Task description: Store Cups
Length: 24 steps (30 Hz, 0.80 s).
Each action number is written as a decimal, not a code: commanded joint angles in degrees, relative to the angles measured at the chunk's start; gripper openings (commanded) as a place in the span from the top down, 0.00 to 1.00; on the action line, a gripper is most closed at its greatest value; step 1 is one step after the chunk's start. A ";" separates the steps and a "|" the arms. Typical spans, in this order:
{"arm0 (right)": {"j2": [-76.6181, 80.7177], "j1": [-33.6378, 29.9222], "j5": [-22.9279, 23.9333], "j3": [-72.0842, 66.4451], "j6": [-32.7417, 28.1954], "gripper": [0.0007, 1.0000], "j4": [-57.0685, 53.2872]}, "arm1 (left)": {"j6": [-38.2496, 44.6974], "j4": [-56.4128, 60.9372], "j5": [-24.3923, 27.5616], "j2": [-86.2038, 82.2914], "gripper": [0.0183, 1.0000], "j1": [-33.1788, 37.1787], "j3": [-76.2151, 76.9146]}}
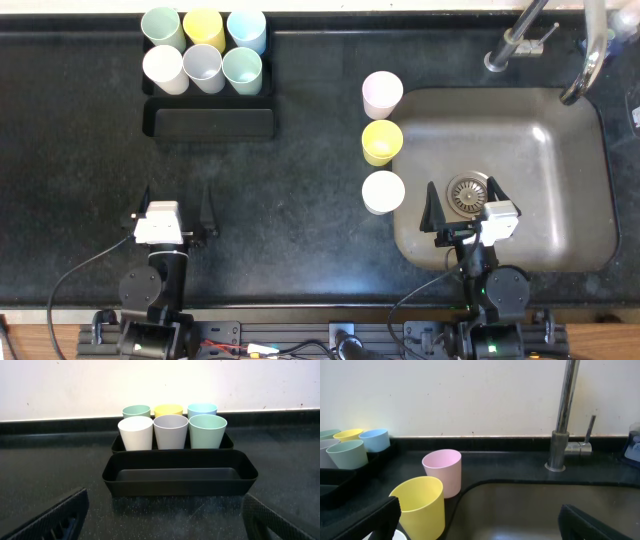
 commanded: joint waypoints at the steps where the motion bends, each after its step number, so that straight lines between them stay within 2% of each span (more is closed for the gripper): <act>1: -0.61 -0.39 -0.24 -0.79 0.17 0.00 0.24 | 0.87 0.04 -0.02 -0.46 0.00 0.31 -0.17; 22: -0.61 -0.39 -0.24 -0.79 0.15 0.00 0.24 | 0.85 0.04 0.02 0.57 0.00 0.31 0.35; 24: -0.61 -0.39 -0.24 -0.79 0.17 0.00 0.24 | 0.85 0.04 1.64 4.96 0.00 0.31 3.37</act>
